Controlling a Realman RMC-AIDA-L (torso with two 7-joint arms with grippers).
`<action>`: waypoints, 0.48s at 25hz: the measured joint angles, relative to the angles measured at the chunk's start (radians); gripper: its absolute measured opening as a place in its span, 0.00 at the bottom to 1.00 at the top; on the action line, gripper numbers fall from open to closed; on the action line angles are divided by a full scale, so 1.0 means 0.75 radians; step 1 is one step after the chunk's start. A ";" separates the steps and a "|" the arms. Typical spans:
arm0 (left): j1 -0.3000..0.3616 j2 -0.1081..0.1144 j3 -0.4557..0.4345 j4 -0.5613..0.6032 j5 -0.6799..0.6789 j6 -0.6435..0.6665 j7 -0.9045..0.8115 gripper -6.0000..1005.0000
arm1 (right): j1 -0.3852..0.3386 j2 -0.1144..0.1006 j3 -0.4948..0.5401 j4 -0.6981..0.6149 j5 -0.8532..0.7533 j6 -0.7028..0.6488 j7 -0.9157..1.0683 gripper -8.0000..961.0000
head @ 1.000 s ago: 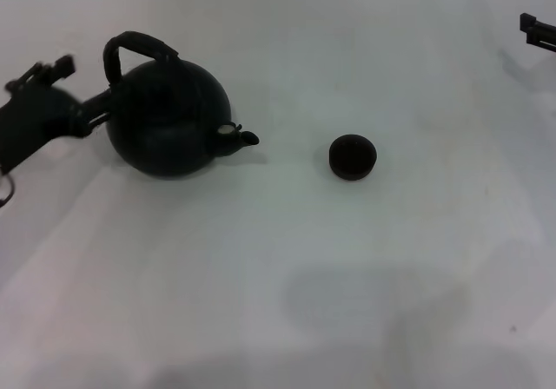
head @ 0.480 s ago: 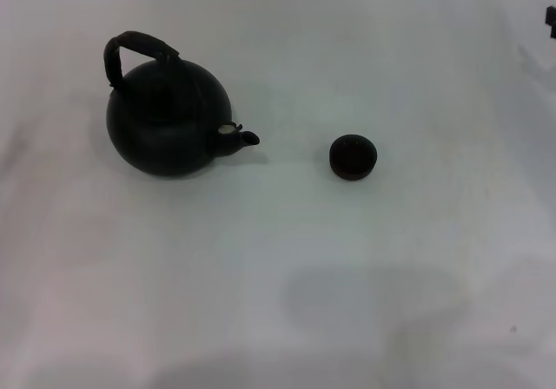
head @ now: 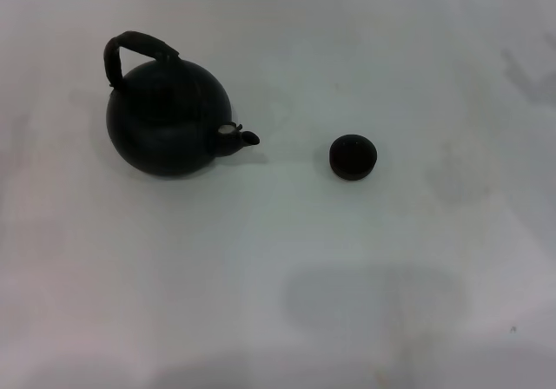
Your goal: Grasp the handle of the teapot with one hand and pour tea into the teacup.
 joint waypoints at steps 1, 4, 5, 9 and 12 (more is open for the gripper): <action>-0.003 0.000 -0.002 -0.002 0.000 -0.008 0.017 0.87 | -0.002 0.001 0.000 0.051 0.036 0.036 -0.054 0.88; -0.015 0.000 -0.006 0.004 -0.004 -0.028 0.068 0.87 | -0.003 0.003 -0.001 0.169 0.076 0.073 -0.158 0.88; -0.020 0.001 -0.006 0.004 -0.004 -0.037 0.083 0.87 | -0.002 0.003 -0.003 0.200 0.077 0.074 -0.181 0.88; -0.052 0.004 -0.007 0.004 -0.001 -0.079 0.138 0.87 | 0.000 0.006 -0.001 0.327 0.077 0.089 -0.287 0.88; -0.070 0.005 -0.007 0.004 -0.001 -0.105 0.186 0.87 | -0.012 0.006 0.002 0.382 0.082 0.103 -0.358 0.88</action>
